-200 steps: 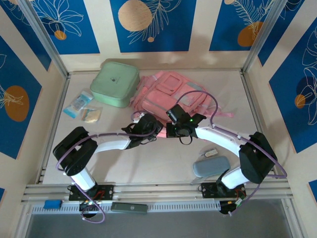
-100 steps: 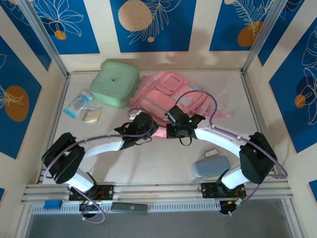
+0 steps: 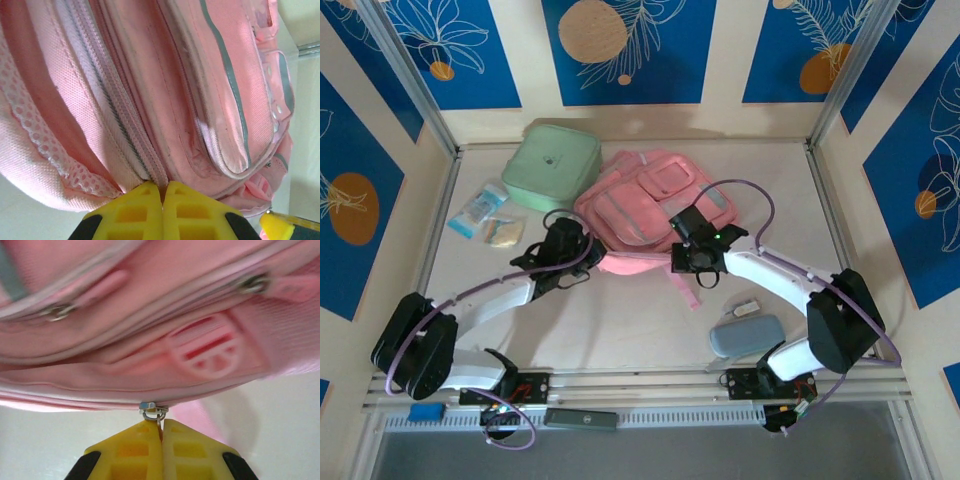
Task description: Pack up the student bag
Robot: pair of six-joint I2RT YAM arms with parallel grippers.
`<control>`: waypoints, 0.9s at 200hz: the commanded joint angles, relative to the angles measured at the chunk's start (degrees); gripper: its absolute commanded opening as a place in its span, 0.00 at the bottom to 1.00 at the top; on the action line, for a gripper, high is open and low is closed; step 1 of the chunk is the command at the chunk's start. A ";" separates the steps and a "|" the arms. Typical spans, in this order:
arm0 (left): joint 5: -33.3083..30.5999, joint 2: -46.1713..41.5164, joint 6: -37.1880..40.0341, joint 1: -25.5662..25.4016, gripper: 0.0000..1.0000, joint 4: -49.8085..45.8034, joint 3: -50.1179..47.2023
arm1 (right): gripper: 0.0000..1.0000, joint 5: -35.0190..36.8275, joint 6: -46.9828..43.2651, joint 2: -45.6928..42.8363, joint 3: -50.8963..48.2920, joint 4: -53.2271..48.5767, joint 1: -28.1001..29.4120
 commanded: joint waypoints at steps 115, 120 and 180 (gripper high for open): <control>12.14 -1.61 10.78 3.72 0.37 -7.58 2.88 | 0.23 -13.83 -2.85 -2.97 1.18 -4.82 0.24; 11.14 -2.59 11.03 3.23 0.38 -9.38 2.96 | 0.25 -14.06 -2.71 -3.40 1.39 -4.99 -0.20; 5.21 -5.10 11.49 -2.61 0.39 -12.56 8.11 | 0.39 -24.12 3.48 0.35 5.53 -3.34 -15.66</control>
